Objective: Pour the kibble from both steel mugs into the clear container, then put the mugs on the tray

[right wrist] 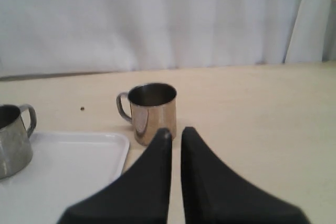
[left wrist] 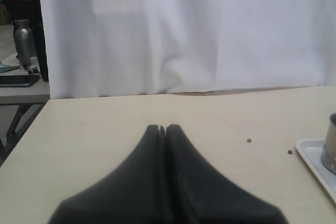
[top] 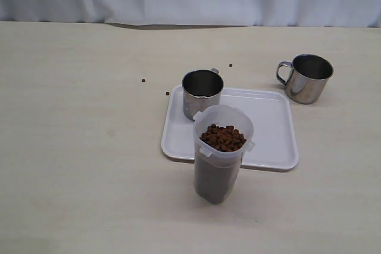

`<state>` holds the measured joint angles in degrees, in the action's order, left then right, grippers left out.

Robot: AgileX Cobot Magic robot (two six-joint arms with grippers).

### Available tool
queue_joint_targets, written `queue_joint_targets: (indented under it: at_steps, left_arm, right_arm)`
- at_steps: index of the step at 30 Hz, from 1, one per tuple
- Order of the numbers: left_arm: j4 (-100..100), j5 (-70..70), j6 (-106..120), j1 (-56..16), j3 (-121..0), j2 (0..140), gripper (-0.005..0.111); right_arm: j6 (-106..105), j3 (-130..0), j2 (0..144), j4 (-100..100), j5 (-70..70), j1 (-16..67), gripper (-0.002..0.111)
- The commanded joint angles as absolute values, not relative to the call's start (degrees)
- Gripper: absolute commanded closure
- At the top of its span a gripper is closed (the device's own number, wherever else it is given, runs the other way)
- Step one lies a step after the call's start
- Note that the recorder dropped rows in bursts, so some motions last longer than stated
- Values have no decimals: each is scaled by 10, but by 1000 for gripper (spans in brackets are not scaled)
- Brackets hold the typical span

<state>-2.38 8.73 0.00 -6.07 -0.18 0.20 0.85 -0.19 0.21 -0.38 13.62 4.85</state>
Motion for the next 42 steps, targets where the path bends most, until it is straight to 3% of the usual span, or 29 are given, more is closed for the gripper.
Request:
queue_joint_targets:
  at_steps: [1,11,20,23,26,31,36,42]
  left_arm:
    - [-24,78,0,-60,0,0,107]
    - [-24,80,0,-60,0,0,107]
    - [-24,80,0,-60,0,0,107]
    - [-24,80,0,-60,0,0,107]
    - [-24,80,0,-60,0,0,107]
    - [-24,80,0,-60,0,0,107]
    - [-24,78,0,-60,0,0,107]
    - [-24,78,0,-60,0,0,107]
  right_arm:
    - [0,0,0,-9,25,48,103]
    - [5,0,0,-7,-50,48,103]
    - [-19,0,27,17,-360,48,103]
    - [-61,0,172,17,-470,48,103]
    - [-38,-22,471,15,-569,48,103]
    - [14,-181,927,-69,-584,48,103]
    - [0,-243,1089,-54,-611,48,103]
    - [0,-248,1095,-73,-626,48,103]
